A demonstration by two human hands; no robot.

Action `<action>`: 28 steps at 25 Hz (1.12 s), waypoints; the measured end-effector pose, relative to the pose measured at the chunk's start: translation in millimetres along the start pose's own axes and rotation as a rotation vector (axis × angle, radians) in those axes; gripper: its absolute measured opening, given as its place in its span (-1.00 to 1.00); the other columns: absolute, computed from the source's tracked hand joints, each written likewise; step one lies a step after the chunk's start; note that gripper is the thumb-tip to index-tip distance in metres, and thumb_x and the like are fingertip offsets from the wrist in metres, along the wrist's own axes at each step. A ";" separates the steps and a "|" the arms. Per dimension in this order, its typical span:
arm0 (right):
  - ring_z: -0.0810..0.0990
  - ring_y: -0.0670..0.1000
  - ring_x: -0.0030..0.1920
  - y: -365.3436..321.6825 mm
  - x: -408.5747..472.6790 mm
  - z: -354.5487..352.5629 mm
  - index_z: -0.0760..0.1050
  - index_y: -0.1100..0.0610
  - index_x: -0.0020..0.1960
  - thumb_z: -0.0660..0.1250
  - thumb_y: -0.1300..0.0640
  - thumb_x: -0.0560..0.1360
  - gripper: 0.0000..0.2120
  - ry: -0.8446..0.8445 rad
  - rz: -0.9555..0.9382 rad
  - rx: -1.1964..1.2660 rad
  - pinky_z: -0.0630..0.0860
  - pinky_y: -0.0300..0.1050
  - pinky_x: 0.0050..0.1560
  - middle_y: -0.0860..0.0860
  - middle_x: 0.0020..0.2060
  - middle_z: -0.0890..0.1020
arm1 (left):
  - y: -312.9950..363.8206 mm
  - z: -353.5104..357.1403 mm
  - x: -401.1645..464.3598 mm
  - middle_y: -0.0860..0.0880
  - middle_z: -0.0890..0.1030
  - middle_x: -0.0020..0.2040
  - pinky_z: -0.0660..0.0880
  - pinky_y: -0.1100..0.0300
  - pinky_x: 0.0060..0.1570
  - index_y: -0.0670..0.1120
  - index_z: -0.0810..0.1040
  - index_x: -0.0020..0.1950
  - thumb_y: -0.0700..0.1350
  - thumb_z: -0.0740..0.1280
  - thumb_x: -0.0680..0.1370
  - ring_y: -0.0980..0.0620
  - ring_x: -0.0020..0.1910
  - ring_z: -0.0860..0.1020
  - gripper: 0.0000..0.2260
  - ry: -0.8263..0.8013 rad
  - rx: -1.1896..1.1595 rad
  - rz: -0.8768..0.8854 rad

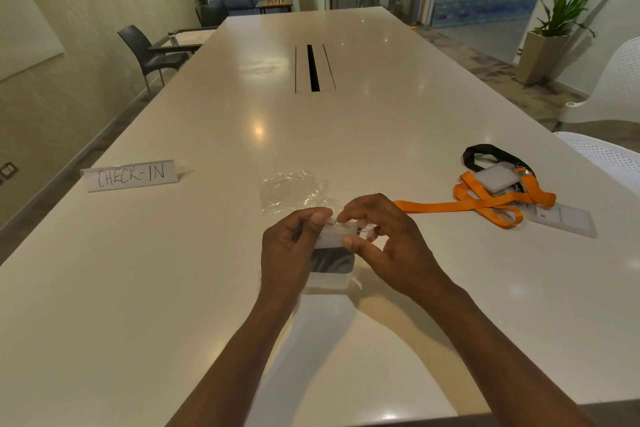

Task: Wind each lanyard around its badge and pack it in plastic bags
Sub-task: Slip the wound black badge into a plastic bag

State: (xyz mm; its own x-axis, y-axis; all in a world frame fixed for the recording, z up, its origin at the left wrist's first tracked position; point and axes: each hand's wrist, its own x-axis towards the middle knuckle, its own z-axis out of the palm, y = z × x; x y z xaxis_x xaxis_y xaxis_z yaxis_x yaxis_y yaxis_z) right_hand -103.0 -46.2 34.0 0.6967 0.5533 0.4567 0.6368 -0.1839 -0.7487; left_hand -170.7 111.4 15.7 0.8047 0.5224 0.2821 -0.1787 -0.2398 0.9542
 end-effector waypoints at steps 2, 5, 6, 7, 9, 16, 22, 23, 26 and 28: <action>0.56 -0.08 0.01 -0.3 1.4 0.7 0.61 0.02 0.11 0.46 0.15 0.45 -0.77 -0.012 0.034 0.004 0.45 -0.41 -0.14 -0.07 0.09 0.57 | 3.4 3.4 -1.7 0.21 0.70 -0.09 0.62 0.16 -0.02 0.31 0.68 -0.08 0.16 0.32 0.55 0.11 -0.03 0.66 -0.86 -0.016 0.010 0.016; 0.58 -0.09 -0.03 -0.5 2.2 2.4 0.62 0.03 0.09 0.46 0.17 0.46 -0.79 0.003 0.074 -0.030 0.46 -0.43 -0.14 -0.06 0.03 0.60 | 5.7 4.4 -3.7 0.19 0.71 -0.07 0.63 0.02 0.02 0.31 0.68 -0.09 0.13 0.28 0.53 0.09 -0.01 0.66 -0.82 -0.012 -0.026 0.010; 0.58 -0.11 -0.05 -0.7 2.1 2.6 0.62 0.04 0.08 0.46 0.16 0.46 -0.80 0.012 0.079 -0.040 0.46 -0.43 -0.14 -0.07 0.01 0.62 | 5.4 3.9 -3.8 0.18 0.71 -0.07 0.63 -0.02 0.03 0.30 0.69 -0.09 0.13 0.28 0.53 0.08 0.00 0.65 -0.82 -0.006 -0.034 0.004; 0.58 -0.12 -0.06 -0.7 1.5 2.8 0.62 0.04 0.06 0.47 0.15 0.45 -0.81 0.017 0.082 -0.044 0.46 -0.43 -0.15 -0.08 -0.01 0.63 | 4.4 3.3 -3.6 0.17 0.71 -0.06 0.63 -0.03 0.03 0.29 0.69 -0.09 0.11 0.28 0.54 0.07 0.01 0.65 -0.82 0.000 -0.039 -0.005; 0.58 -0.13 -0.11 -0.8 0.8 3.1 0.64 0.06 0.02 0.49 0.14 0.44 -0.84 0.018 0.075 -0.055 0.46 -0.43 -0.18 -0.08 -0.07 0.65 | 1.2 2.5 -2.8 0.15 0.71 -0.06 0.63 -0.03 0.05 0.28 0.70 -0.10 0.01 0.29 0.59 0.04 0.01 0.65 -0.78 0.018 -0.048 -0.029; 0.60 -0.16 -0.16 -0.4 1.7 8.8 0.62 -0.02 -0.05 0.48 0.11 0.45 -0.89 0.030 0.119 -0.022 0.49 -0.43 -0.20 -0.16 -0.23 0.65 | -5.4 2.8 3.1 0.13 0.71 -0.12 0.62 0.03 0.03 0.24 0.69 -0.14 -0.08 0.27 0.64 0.02 -0.04 0.65 -0.70 0.099 -0.069 -0.116; 0.58 -0.18 -0.34 6.0 -1.6 8.6 0.61 -0.02 -0.13 0.44 0.21 0.48 -0.87 0.055 0.305 0.159 0.49 -0.38 -0.29 -0.19 -0.33 0.65 | -13.0 -6.8 6.0 0.16 0.71 -0.10 0.59 0.13 0.00 0.22 0.70 -0.14 -0.07 0.28 0.63 0.10 -0.05 0.64 -0.72 0.094 -0.040 -0.145; 0.58 -0.19 -0.33 5.9 -1.2 8.9 0.59 -0.02 -0.13 0.42 0.22 0.49 -0.86 0.077 0.305 0.159 0.48 -0.39 -0.28 -0.20 -0.33 0.64 | -15.1 -8.7 5.3 0.15 0.71 -0.09 0.60 0.15 -0.04 0.21 0.70 -0.13 -0.07 0.29 0.63 0.10 -0.05 0.65 -0.74 0.060 -0.035 -0.151; 0.55 -0.21 -0.31 8.5 1.4 7.2 0.56 0.02 -0.10 0.37 0.27 0.51 -0.84 0.142 0.314 0.158 0.47 -0.39 -0.25 -0.16 -0.29 0.62 | -17.0 -12.5 3.4 0.07 0.71 -0.14 0.58 0.27 -0.24 0.10 0.70 -0.15 -0.07 0.37 0.59 0.10 -0.15 0.66 -0.83 -0.029 -0.086 -0.191; 0.55 -0.23 -0.30 10.9 2.8 6.5 0.55 0.04 -0.08 0.36 0.27 0.52 -0.86 0.157 0.323 0.152 0.47 -0.38 -0.23 -0.15 -0.27 0.62 | -15.9 -13.3 3.8 0.06 0.70 -0.21 0.56 0.30 -0.29 0.09 0.68 -0.18 -0.07 0.39 0.57 0.12 -0.22 0.64 -0.85 -0.034 -0.076 -0.193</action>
State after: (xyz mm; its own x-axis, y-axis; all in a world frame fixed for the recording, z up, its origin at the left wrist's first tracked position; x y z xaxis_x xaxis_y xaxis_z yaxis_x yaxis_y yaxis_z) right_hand -96.3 -41.4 24.0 0.9029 0.3533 0.2448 0.3283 -0.1992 -0.9233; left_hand -172.3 128.1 3.0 0.8468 0.5240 0.0912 -0.0609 -0.0748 0.9953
